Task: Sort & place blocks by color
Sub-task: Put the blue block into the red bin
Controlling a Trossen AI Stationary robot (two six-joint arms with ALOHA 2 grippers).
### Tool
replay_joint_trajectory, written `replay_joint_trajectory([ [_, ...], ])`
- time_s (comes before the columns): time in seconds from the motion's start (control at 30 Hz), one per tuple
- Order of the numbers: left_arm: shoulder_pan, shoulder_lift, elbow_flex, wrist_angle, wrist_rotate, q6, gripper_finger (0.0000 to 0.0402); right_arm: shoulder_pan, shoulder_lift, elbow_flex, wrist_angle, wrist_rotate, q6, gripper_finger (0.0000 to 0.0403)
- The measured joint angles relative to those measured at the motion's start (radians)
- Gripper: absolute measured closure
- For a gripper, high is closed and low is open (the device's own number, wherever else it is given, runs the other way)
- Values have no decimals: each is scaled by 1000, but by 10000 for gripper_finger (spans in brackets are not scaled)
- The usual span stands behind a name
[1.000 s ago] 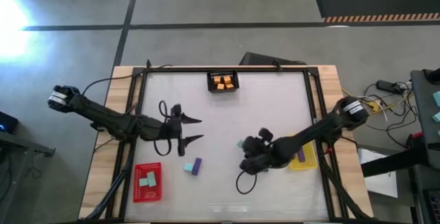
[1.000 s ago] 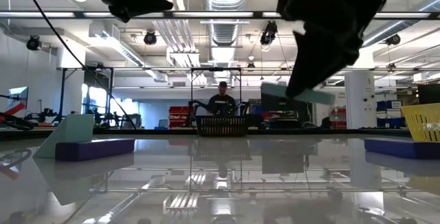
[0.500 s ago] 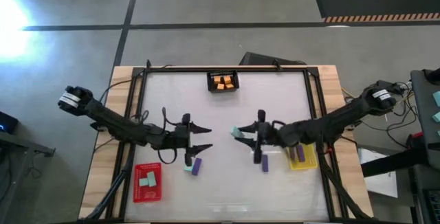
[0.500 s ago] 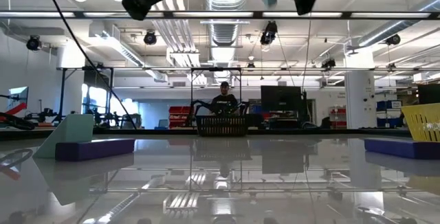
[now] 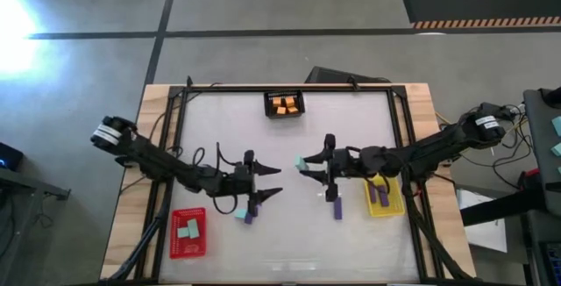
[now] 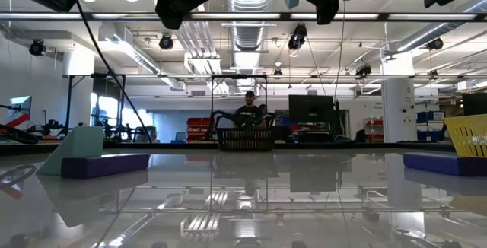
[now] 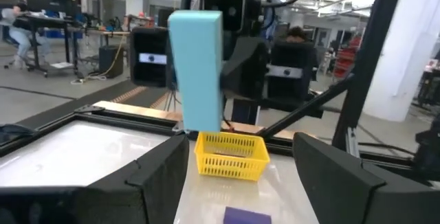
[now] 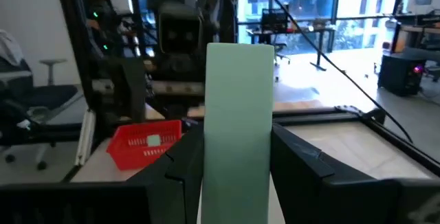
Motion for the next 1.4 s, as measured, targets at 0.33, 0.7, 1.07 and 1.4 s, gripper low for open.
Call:
replay_joint_trajectory([
  [0.33,51,185,131,70,1,1,158,2,0,0,16,-48,11,278],
  [0.7,67,256,244,67,1,78,158,3,-1,0,18,-49,10,278],
  [1.07,84,258,260,67,8,75,158,2,-1,-1,46,-97,10,277],
  [1.4,92,263,258,65,6,79,189,2,12,-1,93,-97,11,277],
])
